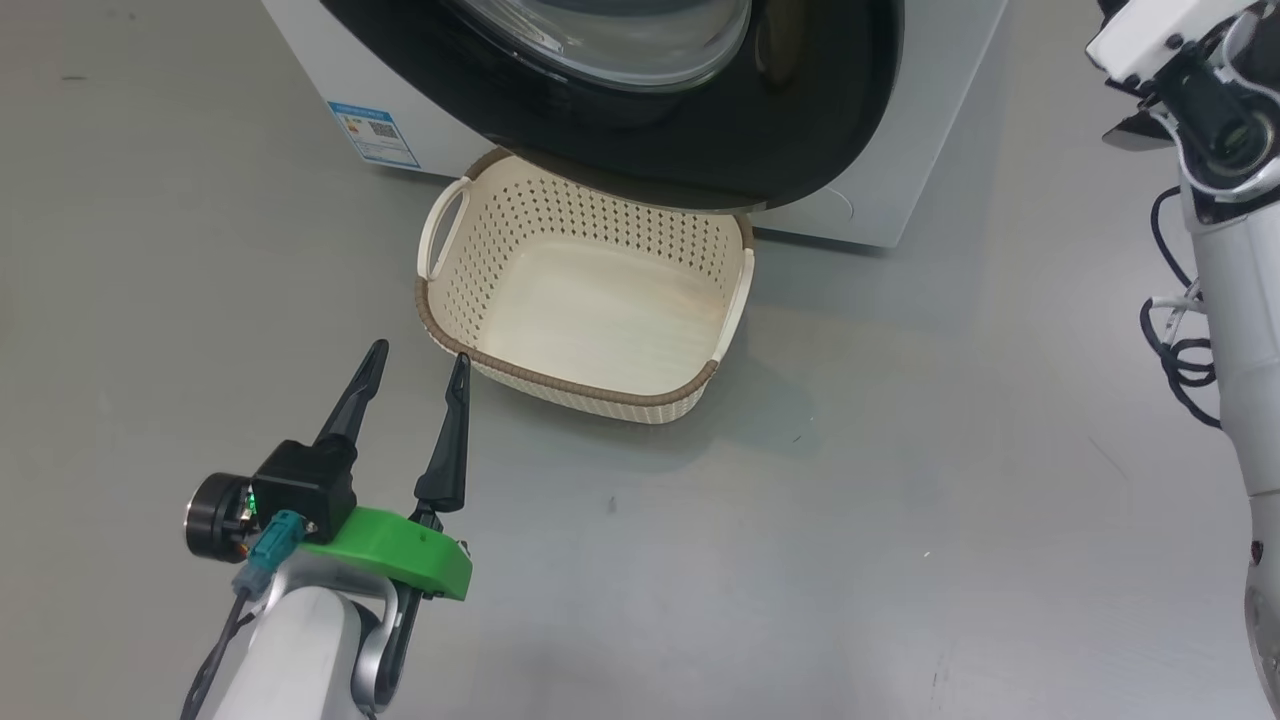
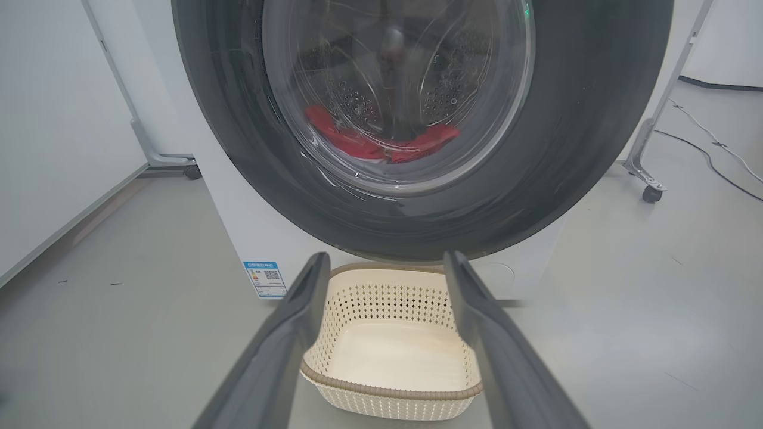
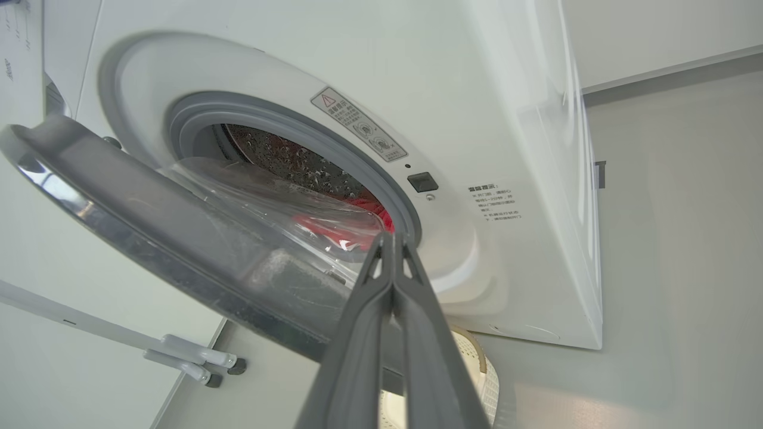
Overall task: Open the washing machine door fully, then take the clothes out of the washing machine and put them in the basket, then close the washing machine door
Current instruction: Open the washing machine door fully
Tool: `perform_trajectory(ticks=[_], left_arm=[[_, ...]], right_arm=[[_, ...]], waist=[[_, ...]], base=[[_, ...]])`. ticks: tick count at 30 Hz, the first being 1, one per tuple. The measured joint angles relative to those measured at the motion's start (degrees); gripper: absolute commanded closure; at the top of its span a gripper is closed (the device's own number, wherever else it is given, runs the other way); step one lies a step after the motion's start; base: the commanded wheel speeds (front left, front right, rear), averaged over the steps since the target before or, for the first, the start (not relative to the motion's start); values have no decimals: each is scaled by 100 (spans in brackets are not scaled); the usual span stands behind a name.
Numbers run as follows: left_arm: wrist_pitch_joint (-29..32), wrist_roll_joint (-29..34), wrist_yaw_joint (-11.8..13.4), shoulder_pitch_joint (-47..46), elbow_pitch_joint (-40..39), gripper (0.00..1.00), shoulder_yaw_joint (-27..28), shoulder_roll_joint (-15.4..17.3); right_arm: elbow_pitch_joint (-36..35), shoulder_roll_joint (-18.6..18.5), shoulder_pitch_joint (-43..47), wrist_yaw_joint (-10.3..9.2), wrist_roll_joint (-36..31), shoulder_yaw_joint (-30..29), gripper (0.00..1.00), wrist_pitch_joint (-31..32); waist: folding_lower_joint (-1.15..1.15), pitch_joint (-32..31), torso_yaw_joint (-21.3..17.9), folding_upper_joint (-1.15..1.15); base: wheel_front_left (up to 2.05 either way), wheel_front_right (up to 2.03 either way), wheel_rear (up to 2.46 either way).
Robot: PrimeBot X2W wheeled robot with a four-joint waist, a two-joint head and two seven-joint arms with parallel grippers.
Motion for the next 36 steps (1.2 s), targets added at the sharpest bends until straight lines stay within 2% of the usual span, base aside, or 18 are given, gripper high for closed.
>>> perform_trajectory(ticks=[5,15,16,17,18,26,32,36], left_arm=[[0,105,0,93,23,0,66,1],[0,105,49,336,-41,0,378,52],[0,105,49,361,-56,0,390,67],[0,107,49,388,-80,0,407,76],[0,109,49,396,-94,0,404,74],[0,138,49,482,-148,0,442,74],[0,186,48,538,-187,0,493,74],[0,188,48,593,-250,0,579,78]], right_arm=[[-305,-7,422,-1,-279,234,100,-506],[-1070,-246,1378,-8,-1092,880,99,-1639],[-1106,-279,1479,-8,-1191,903,79,-1731],[-1139,-324,1693,-8,-1281,894,8,-1941],[-1150,-338,1806,-8,-1310,877,0,-2036],[-1335,-333,2602,-20,-1591,856,0,-2764],[-1448,-237,3067,-214,-1659,780,0,-3197],[-1550,-164,3295,-269,-1684,799,0,-3350]], waist=[[0,-199,-94,0],[0,-591,-300,0],[0,-615,-326,0],[0,-657,-374,0],[0,-675,-395,0],[0,-737,-491,0],[0,-749,-546,0],[0,-735,-592,0]], base=[[0,0,0],[0,0,0],[0,0,0],[0,0,0],[0,0,0],[0,0,0],[0,0,0],[0,0,0]])
